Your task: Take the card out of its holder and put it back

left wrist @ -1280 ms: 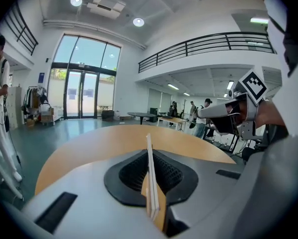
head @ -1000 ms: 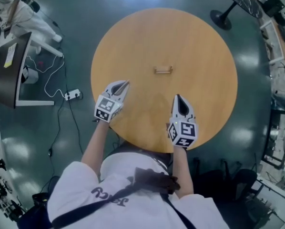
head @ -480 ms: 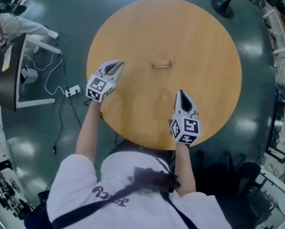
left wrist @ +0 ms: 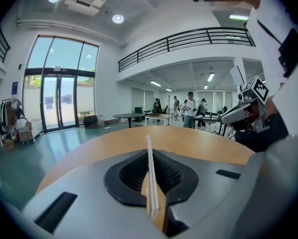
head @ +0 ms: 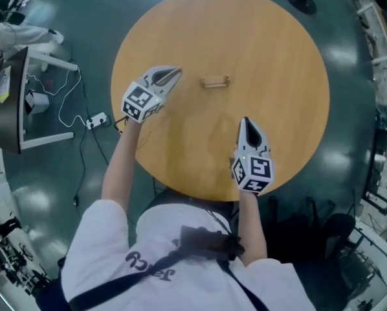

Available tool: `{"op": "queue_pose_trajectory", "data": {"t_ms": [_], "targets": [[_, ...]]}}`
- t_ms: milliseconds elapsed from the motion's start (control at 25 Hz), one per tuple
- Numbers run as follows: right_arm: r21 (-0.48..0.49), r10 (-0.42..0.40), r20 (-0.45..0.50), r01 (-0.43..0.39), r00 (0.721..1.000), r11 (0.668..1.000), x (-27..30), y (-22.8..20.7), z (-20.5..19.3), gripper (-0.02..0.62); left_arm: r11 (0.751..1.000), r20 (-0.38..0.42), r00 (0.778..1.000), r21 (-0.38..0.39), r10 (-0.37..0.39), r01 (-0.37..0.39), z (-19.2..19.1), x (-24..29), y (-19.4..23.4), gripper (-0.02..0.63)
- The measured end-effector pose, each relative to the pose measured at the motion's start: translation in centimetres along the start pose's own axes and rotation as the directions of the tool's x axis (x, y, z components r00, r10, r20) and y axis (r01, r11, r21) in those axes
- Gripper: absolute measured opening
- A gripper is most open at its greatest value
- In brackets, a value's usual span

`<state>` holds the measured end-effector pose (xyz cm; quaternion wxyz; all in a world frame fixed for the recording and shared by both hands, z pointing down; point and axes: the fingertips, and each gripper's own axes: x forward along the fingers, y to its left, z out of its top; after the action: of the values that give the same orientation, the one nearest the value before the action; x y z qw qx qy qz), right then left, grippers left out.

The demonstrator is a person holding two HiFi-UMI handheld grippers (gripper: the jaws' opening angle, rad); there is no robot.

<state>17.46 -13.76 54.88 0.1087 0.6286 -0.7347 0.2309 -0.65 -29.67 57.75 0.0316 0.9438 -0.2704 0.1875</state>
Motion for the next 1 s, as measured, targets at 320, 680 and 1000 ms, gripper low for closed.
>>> {"op": "queue_pose_trajectory", "data": {"t_ms": [320, 680, 1000], "targets": [[0.008, -0.002, -0.005, 0.002, 1.0, 1.0, 0.3, -0.5, -0.1, 0.008, 0.992, 0.022, 0.993, 0.053, -0.113, 0.112, 4.2, 3.1, -1.8, 0.029], [0.021, 0.0, -0.011, 0.001, 1.0, 1.0, 0.5, -0.6, -0.2, 0.008, 0.966, 0.029, 0.97, 0.103, -0.242, 0.238, 6.9, 6.2, -4.9, 0.029], [0.028, -0.007, -0.017, 0.008, 1.0, 1.0, 0.7, -0.9, -0.4, 0.008, 0.946, 0.026, 0.951, 0.118, -0.308, 0.303, 7.6, 7.9, -6.7, 0.029]]}}
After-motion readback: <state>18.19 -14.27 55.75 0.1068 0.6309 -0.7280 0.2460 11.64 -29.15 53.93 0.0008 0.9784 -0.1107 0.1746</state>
